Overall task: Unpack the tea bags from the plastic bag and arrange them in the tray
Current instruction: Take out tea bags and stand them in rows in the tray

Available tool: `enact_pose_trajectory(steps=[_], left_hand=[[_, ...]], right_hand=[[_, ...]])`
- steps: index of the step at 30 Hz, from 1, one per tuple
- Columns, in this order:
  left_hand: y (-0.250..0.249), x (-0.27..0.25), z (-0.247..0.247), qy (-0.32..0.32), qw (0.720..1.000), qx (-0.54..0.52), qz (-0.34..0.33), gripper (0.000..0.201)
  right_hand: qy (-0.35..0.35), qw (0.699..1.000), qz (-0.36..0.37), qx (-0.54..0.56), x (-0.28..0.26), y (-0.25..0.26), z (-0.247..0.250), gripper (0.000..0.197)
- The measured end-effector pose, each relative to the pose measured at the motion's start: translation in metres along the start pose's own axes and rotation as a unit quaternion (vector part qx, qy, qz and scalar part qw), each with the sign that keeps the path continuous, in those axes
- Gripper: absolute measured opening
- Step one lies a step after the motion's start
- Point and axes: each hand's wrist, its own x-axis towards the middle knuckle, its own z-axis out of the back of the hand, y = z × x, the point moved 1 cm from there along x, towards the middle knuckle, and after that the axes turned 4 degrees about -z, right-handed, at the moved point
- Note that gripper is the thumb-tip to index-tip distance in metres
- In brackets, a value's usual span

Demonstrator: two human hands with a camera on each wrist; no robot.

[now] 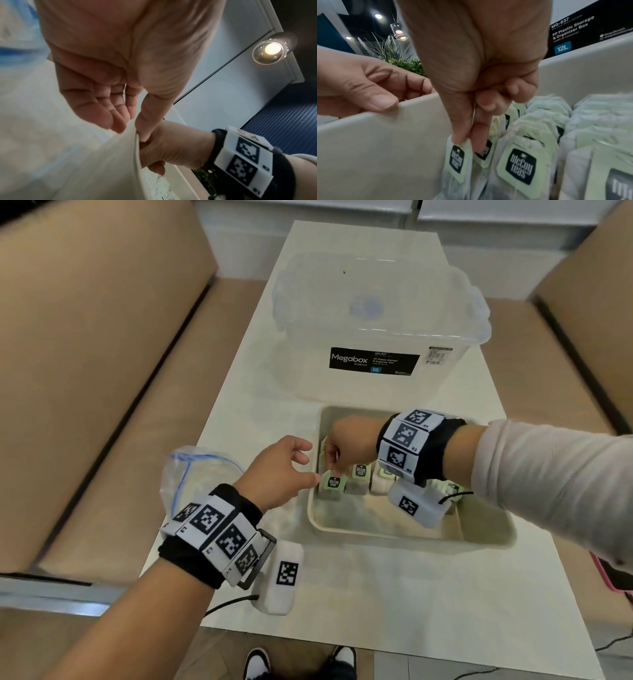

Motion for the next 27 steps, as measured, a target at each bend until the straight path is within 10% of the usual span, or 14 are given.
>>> enact_pose_trajectory(steps=[7, 16, 27], left_hand=[[0.002, 0.0, 0.001, 0.028, 0.999, -0.016, 0.01, 0.042], [-0.002, 0.001, 0.002, 0.051, 0.999, 0.005, 0.004, 0.043], [-0.001, 0.001, 0.008, 0.053, 0.998, 0.017, -0.016, 0.042]], right_hand=[[-0.039, 0.999, 0.009, 0.034, -0.003, -0.01, 0.004, 0.01], [0.226, 0.972, 0.066, 0.002, 0.003, -0.003, -0.028, 0.04], [0.212, 0.974, 0.018, 0.075, 0.009, 0.002, -0.02, 0.049]])
